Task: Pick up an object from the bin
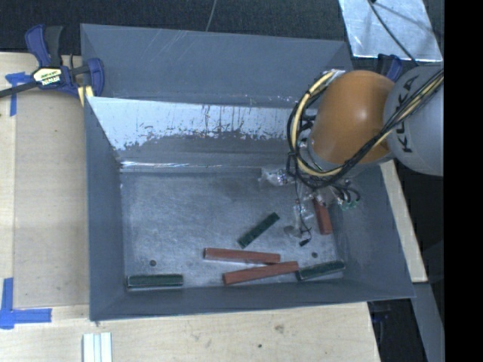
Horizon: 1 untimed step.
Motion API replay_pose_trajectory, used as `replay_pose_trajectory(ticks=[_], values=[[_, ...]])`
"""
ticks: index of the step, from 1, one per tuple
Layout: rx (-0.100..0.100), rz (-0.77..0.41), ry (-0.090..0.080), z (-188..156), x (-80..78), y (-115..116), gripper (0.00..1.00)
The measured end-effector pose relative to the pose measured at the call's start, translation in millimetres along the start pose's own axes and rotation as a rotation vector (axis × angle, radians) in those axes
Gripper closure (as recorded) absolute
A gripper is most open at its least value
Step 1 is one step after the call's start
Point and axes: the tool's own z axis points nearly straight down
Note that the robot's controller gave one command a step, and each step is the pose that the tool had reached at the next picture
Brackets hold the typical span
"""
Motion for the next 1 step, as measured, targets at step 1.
replay_pose_trajectory(ticks=[1], values=[[0.001, 0.052, -0.005, 26.7, -25.1, 49.9, 0.00]])
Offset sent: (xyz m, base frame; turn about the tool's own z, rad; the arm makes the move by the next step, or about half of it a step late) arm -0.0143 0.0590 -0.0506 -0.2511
